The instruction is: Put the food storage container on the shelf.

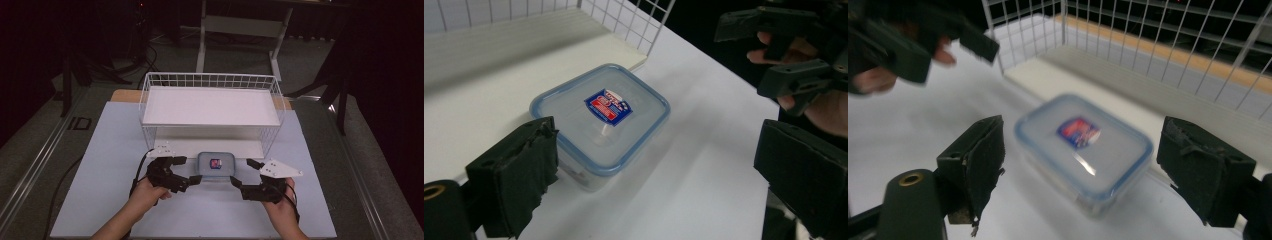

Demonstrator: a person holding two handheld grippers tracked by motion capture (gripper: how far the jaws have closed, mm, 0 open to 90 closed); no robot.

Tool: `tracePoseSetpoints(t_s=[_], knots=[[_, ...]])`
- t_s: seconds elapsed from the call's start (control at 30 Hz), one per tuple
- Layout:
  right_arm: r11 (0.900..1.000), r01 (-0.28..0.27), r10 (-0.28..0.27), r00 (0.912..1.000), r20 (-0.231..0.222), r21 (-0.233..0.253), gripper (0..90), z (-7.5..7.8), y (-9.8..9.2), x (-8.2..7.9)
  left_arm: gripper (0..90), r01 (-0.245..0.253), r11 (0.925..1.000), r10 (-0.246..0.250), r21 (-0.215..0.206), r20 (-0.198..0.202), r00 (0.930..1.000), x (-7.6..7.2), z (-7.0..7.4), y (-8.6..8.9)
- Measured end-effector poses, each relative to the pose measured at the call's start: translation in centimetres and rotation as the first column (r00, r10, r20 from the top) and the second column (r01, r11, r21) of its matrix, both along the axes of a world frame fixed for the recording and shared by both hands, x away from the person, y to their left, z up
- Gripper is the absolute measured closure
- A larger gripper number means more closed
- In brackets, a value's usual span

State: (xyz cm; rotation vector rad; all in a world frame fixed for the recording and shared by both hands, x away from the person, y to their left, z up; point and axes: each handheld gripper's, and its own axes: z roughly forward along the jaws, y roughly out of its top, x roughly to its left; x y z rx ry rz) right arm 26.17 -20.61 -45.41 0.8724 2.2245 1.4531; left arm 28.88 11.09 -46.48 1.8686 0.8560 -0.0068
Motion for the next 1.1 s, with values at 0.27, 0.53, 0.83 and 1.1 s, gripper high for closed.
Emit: tracePoseSetpoints(t_s=[0.27,0.53,0.83,1.1], knots=[[0.999,0.037,-0.039,0.9942,-0.1,-0.02,13.6,-0.5,0.4,2.7,1.6,-0.022,0.9982,0.024,0.055,-0.036,0.9991,1.6,-0.4,-1.1],[0.996,0.084,-0.075,0.976,-0.204,0.032,11.4,-1.6,0.8,4.9,1.6,-0.072,0.9954,0.078,0.064,-0.1,0.9919,3.7,-1.2,-1.4],[0.992,0.118,-0.095,0.9408,-0.325,0.051,13.3,-3.0,0.9,6.6,1.7,-0.107,0.9929,0.114,0.052,-0.166,0.9795,5.2,-2.7,-1.6],[0.986,0.152,-0.111,0.9054,-0.41,0.069,15.1,-4.5,1.4,7.4,1.8,-0.102,0.9919,0.118,0.076,-0.259,0.9586,5.7,-4.1,-2.5]])
